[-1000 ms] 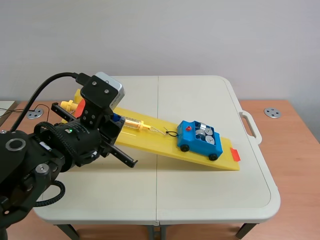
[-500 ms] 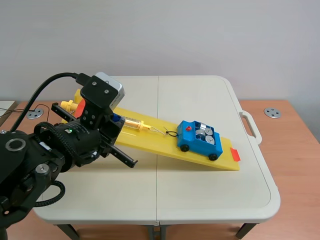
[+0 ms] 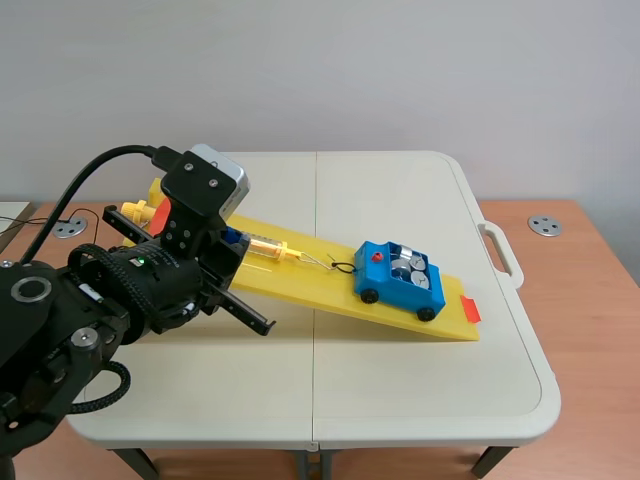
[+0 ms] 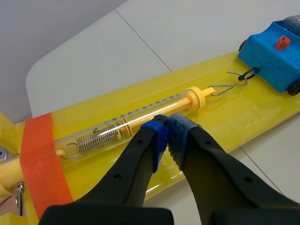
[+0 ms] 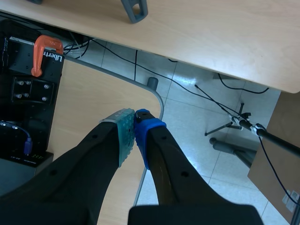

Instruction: Place the four metal weights on the blue cart on the ramp.

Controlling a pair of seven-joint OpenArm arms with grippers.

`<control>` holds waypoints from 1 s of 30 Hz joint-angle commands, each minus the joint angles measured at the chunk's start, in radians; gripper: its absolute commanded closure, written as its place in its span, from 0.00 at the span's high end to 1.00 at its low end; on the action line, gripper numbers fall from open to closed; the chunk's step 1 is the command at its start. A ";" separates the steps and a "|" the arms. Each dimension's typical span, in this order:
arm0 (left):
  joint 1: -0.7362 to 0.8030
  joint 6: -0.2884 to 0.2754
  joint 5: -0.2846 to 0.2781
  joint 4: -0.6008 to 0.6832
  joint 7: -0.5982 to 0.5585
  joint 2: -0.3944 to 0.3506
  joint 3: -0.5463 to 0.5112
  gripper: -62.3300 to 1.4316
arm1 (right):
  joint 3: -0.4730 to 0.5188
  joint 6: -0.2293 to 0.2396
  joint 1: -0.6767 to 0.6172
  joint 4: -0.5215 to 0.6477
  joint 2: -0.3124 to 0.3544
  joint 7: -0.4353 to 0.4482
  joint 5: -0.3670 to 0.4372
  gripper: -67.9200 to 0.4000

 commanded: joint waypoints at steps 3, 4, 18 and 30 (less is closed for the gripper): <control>-0.030 0.064 -0.085 0.126 -0.080 0.023 -0.014 0.06 | 0.055 0.016 0.003 0.102 0.022 0.086 0.082 0.01; -0.026 0.064 -0.095 0.143 -0.070 0.021 -0.014 0.07 | 0.055 0.016 0.011 0.102 0.022 0.085 0.082 0.01; 0.262 0.057 -0.198 0.521 0.062 -0.097 -0.014 0.07 | 0.055 0.016 0.233 0.102 0.025 0.094 0.106 0.01; 0.539 0.029 -0.235 0.747 0.181 -0.115 -0.014 0.16 | 0.053 0.016 0.435 0.102 0.024 0.077 0.193 0.17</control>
